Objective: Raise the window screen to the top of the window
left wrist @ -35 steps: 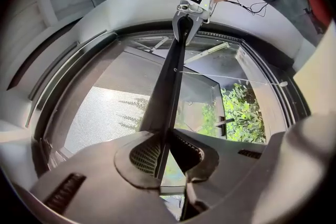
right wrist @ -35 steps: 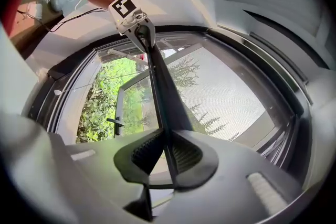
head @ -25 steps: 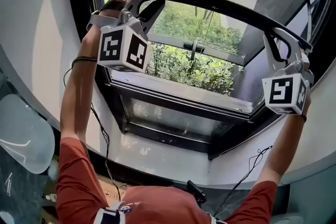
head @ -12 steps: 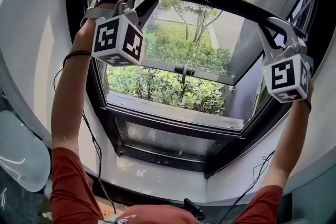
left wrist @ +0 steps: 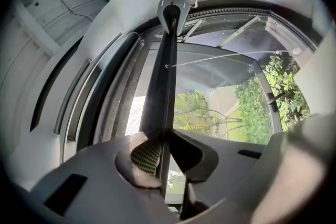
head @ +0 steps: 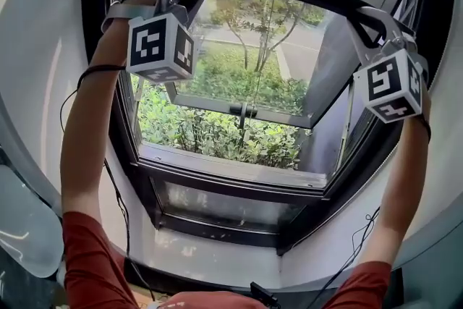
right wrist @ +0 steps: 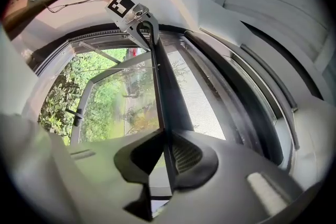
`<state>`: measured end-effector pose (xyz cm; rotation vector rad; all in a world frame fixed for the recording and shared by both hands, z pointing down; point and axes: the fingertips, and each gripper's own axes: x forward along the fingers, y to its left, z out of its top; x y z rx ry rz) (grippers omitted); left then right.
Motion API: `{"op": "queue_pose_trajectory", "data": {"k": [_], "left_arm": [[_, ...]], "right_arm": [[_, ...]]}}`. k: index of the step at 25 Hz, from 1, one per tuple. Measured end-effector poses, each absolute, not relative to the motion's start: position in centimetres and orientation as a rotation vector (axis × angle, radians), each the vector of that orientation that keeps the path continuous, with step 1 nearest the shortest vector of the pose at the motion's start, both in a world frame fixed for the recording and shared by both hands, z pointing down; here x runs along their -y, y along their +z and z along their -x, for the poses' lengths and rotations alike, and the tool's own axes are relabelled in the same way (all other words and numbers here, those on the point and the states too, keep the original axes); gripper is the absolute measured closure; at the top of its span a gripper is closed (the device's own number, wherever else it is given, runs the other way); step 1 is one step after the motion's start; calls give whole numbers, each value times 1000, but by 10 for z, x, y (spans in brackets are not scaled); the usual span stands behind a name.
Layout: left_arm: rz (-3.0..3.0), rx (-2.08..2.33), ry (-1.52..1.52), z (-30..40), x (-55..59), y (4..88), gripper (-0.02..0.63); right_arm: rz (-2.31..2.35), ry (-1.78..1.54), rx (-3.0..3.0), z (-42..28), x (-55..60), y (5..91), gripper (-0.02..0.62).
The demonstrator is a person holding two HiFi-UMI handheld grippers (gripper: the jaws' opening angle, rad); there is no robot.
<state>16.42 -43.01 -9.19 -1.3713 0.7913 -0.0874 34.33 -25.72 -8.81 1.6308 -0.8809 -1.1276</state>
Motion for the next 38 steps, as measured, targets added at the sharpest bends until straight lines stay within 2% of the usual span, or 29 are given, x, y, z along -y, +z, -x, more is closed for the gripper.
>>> {"op": "queue_pose_trajectory", "data": {"k": [11, 38], "left_arm": [[1310, -878, -74, -165, 430, -139, 555], [1256, -1023, -90, -163, 428, -263, 558]], "right_arm": [[-1613, -1201, 662, -344, 257, -134, 565], [-1667, -1147, 456, -347, 262, -254, 565]]}}
